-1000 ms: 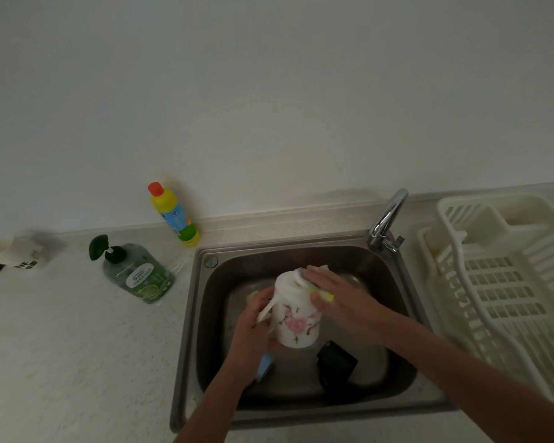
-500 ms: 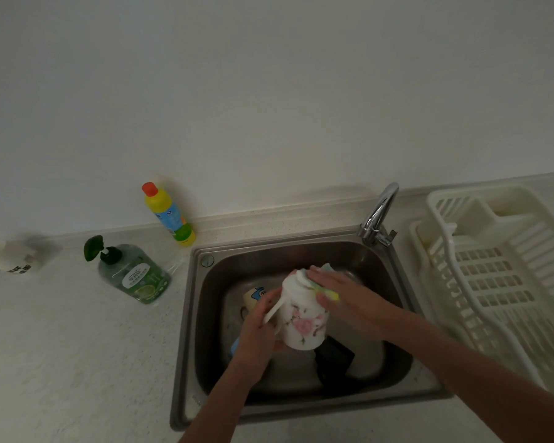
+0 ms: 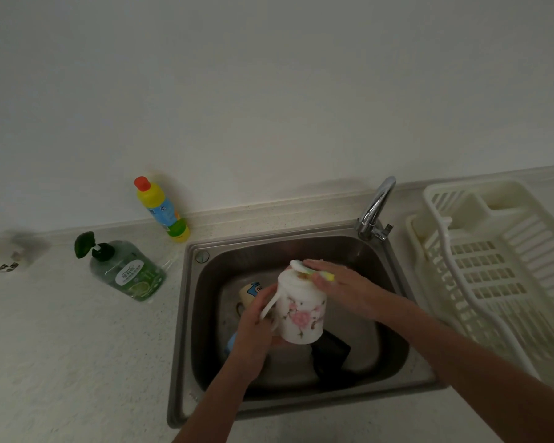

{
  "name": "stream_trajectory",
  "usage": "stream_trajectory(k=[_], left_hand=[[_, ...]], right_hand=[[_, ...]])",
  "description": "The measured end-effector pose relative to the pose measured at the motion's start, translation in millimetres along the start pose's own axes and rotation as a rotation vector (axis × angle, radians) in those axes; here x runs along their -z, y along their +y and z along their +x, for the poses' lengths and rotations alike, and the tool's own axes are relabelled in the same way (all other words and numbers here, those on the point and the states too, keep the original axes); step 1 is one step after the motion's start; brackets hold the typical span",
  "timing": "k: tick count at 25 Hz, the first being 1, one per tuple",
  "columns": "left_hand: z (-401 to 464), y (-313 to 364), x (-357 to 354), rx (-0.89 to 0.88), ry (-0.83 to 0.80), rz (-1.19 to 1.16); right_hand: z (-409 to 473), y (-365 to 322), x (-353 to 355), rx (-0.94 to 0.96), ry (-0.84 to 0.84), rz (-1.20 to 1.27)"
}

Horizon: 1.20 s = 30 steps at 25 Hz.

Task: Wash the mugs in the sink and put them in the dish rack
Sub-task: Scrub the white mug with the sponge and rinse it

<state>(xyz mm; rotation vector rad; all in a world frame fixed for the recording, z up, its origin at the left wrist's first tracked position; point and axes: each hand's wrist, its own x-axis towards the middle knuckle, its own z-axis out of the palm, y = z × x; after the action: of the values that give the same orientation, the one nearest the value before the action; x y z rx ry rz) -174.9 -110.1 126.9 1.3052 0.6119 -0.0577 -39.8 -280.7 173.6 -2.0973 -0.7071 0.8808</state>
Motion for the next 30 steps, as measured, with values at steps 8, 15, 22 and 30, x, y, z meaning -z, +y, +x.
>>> stream_trajectory(k=[8,15,22,30], left_hand=[[-3,2,-8,-0.004,-0.017,0.112],[-1,18,5,-0.014,0.069,0.027],[4,15,-15,-0.042,-0.011,0.129],[18,13,9,-0.059,0.066,0.089]], right_hand=[[-1,-24,-25,0.252,-0.049,-0.453],[-3,8,-2,0.066,-0.008,-0.104],[20,-16,-7,0.18,-0.014,-0.29],[-14,-20,-14,0.186,0.045,-0.304]])
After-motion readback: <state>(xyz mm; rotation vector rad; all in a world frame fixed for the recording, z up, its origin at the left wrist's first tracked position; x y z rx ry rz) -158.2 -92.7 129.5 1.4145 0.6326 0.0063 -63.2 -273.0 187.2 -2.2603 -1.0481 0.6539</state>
